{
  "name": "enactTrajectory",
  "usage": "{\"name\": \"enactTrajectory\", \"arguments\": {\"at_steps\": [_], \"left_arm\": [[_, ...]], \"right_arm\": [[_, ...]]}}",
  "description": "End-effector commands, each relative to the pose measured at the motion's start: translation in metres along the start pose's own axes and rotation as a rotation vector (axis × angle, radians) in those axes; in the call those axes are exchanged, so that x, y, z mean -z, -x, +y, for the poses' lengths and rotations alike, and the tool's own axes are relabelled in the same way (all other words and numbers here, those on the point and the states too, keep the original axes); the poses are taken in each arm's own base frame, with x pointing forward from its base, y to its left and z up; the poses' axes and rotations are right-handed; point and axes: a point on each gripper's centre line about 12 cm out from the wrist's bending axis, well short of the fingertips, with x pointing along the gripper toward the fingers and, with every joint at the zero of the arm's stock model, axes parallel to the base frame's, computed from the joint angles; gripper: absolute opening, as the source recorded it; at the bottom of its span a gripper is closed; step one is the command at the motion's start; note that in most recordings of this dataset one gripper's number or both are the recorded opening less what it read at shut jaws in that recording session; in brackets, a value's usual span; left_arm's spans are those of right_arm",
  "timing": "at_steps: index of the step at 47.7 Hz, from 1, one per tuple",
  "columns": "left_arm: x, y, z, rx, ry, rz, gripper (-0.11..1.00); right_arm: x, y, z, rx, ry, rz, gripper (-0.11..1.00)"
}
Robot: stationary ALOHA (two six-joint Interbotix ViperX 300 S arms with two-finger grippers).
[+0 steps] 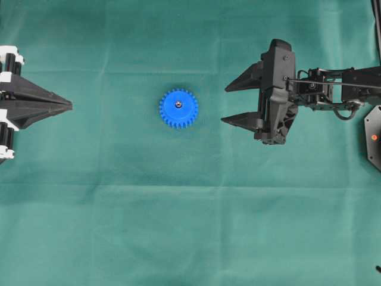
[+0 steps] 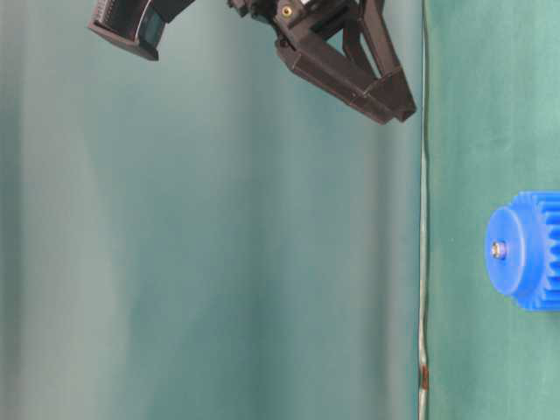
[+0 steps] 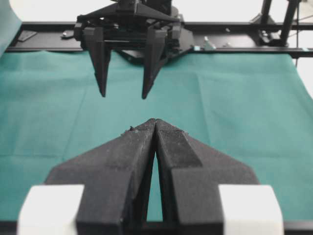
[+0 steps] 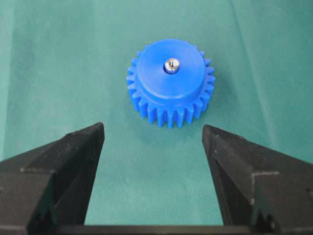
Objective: Insert the shaft placed at a random location into the center hole of the medium gear at another random location.
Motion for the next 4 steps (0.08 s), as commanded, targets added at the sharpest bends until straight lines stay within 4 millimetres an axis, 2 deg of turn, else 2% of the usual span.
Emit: {"name": "enactTrajectory", "arguments": {"at_steps": [1, 4], "left_arm": [[-0.0078, -0.0022, 0.0003, -0.001, -0.001, -0.017, 0.00], [-0.0078, -0.0022, 0.0003, -0.001, -0.001, -0.017, 0.00]], "right_arm": [[-0.0103, 0.0039, 0.0007, -0.002, -0.016, -0.043, 0.82], [-0.0105, 0.0039, 0.0007, -0.002, -0.016, -0.044, 0.82]]}}
